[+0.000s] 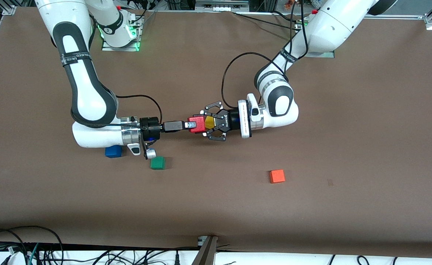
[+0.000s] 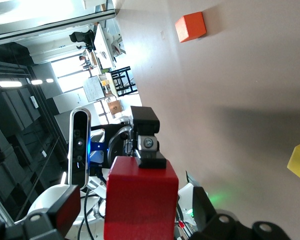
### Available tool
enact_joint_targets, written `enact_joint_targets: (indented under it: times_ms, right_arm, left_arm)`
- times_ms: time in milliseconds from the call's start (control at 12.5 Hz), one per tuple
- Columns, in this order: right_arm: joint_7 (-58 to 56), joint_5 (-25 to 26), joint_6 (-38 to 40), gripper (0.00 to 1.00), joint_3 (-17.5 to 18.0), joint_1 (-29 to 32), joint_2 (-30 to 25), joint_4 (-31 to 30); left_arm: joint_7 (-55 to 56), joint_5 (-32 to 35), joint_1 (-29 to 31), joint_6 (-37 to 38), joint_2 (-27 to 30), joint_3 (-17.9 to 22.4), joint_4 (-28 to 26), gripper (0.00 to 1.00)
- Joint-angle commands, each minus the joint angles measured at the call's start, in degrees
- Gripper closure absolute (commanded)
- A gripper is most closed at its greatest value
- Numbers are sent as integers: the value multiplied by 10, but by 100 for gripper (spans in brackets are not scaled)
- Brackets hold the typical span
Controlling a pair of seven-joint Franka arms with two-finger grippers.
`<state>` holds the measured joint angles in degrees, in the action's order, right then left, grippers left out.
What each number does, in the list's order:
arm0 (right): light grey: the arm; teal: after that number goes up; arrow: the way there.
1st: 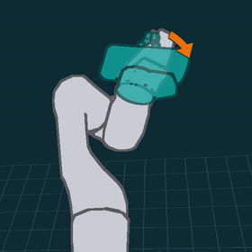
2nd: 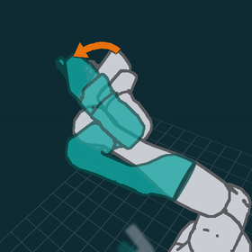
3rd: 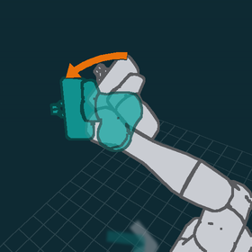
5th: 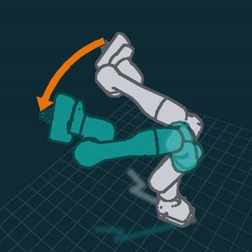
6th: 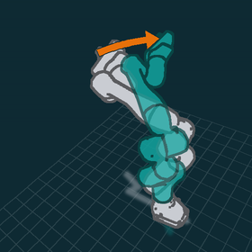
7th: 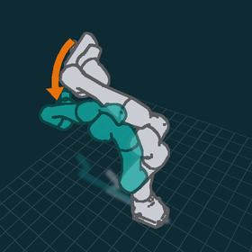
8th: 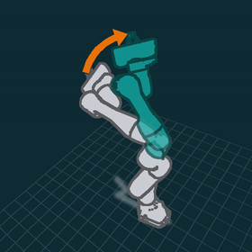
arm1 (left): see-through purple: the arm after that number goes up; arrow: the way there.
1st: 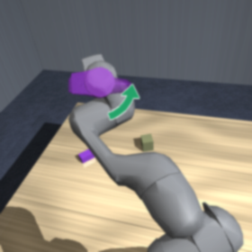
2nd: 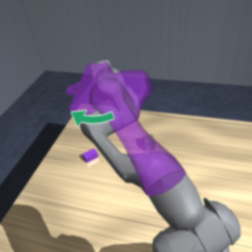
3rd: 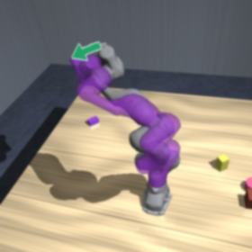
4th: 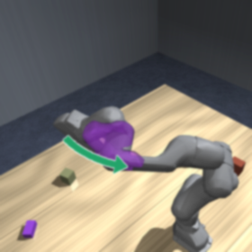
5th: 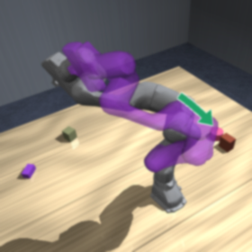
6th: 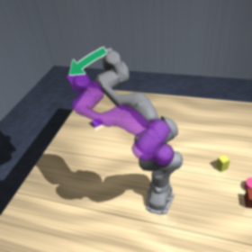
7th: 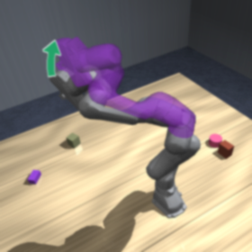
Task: Pass red block to right arm, stack on blue
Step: 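Close the right gripper on the red cube held by the left gripper, then open the left gripper and pull it back from the red cube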
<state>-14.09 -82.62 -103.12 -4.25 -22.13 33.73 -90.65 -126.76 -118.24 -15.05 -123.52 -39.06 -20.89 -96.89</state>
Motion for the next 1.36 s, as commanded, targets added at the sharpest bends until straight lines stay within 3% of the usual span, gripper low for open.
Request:
enact_joint_targets:
  times_ms: [0,80,241,321,481,802,1123,1283]
  right_arm:
    - [3,-11,-10,74,-2,-6,-7,-8]
    - [3,-11,-9,100,-2,-6,-7,-9]
    - [25,-10,-9,100,-2,-6,-8,-7]
    - [36,-8,-10,100,-3,-7,-9,-5]
    - [39,-6,-10,100,-3,-7,-10,-4]
    - [38,-1,-10,100,-6,-7,-12,-2]
    - [37,185,-9,100,-48,4,-14,48]
    - [35,326,-26,100,-69,3,-13,78]
  left_arm:
    - [-15,-20,-2,-5,-3,-1,11,96]
    - [-14,-20,-1,-5,-2,-1,10,96]
    - [-6,-21,-1,-5,-2,-1,10,89]
    - [-2,-21,-3,-6,-1,-1,9,66]
    - [0,-22,-2,-14,6,-3,-2,0]
    - [25,12,14,-13,18,0,-1,0]
    - [153,153,58,-6,56,-2,-11,0]
    - [241,249,91,36,67,-1,-13,0]
